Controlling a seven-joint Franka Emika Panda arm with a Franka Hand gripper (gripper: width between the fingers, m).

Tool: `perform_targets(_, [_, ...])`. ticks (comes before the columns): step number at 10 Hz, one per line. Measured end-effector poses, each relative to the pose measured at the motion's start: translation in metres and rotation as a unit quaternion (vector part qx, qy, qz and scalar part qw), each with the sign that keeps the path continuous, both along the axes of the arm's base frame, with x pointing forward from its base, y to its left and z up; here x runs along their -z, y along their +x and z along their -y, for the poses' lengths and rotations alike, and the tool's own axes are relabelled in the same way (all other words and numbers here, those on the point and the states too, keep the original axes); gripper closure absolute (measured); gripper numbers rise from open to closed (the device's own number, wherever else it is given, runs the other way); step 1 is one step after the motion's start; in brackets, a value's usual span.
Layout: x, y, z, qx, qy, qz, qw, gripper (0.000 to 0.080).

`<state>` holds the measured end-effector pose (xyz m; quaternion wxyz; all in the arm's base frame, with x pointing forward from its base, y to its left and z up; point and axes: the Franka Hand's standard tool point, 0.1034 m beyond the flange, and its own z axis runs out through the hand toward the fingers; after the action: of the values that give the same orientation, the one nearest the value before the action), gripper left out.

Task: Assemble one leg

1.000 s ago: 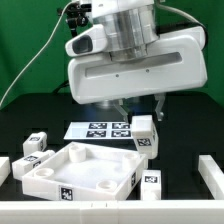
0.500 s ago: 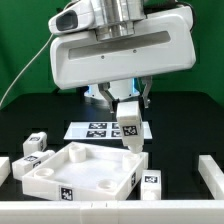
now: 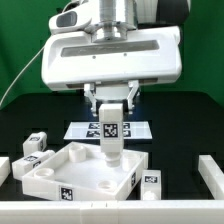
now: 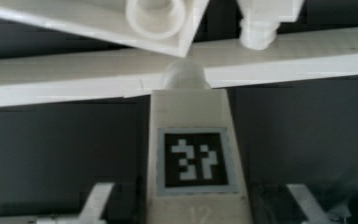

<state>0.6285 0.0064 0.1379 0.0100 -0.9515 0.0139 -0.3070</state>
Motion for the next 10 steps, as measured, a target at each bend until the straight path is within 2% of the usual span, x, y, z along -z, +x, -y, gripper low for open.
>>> perform_targets(4, [0.005, -0.001, 0.001, -0.001, -0.004, 0.005, 1.000, 0.0521])
perform_targets(6, [0.020, -0.006, 0.001, -0.001, -0.005, -0.003, 1.000, 0.0521])
perform_targets(10, [0.035, -0.010, 0.002, -0.003, -0.006, -0.012, 1.000, 0.0521])
